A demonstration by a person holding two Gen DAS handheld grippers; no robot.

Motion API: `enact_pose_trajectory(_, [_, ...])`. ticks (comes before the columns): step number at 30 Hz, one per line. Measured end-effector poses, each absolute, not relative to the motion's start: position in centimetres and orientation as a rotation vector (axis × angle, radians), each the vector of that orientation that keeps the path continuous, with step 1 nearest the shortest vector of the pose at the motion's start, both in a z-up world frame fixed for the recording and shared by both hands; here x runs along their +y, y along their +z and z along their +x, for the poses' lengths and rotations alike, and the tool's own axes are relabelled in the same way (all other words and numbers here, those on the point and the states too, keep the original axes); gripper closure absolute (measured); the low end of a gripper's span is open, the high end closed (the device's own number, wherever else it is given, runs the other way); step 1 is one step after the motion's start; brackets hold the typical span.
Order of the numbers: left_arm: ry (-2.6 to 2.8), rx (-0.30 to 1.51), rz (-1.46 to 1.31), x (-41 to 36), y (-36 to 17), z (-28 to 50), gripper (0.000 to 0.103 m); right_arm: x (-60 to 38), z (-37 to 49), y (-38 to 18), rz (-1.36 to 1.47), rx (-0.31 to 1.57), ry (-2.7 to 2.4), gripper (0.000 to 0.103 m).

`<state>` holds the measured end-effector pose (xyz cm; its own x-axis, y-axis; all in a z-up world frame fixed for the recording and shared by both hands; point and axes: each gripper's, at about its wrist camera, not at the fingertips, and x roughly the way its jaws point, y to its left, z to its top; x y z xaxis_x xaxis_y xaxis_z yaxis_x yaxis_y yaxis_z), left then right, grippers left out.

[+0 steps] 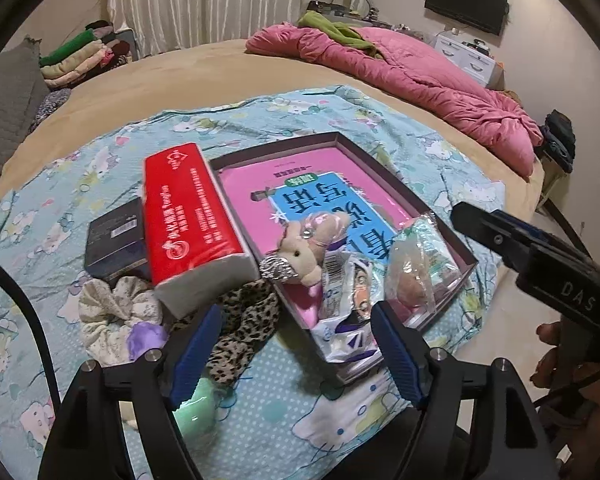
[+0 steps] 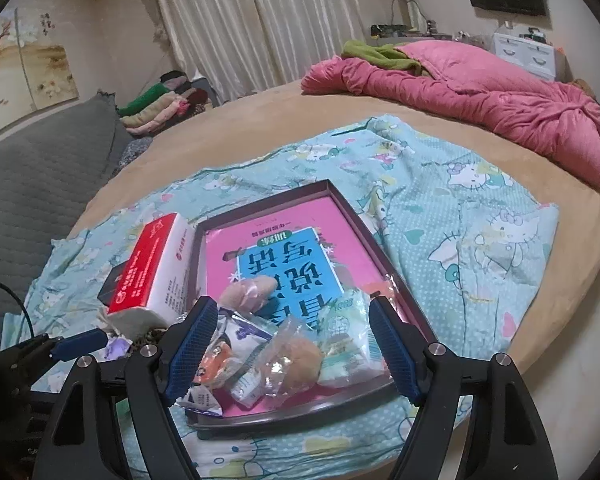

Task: Organize soft objects
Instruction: 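Raise both open tools and move them back toward the remaining soft items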

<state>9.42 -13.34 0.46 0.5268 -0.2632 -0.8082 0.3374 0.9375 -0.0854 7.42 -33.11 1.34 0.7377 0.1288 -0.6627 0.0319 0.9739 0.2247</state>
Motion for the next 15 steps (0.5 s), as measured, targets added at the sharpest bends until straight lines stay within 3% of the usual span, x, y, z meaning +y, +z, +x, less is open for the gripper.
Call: enact_pose_trajectory(15, [-0.287,0.914,0.047,-8.4,3.1,9.2,0.023,-30.2,6.7,4.5,0.178,0.687,0.109,0.024])
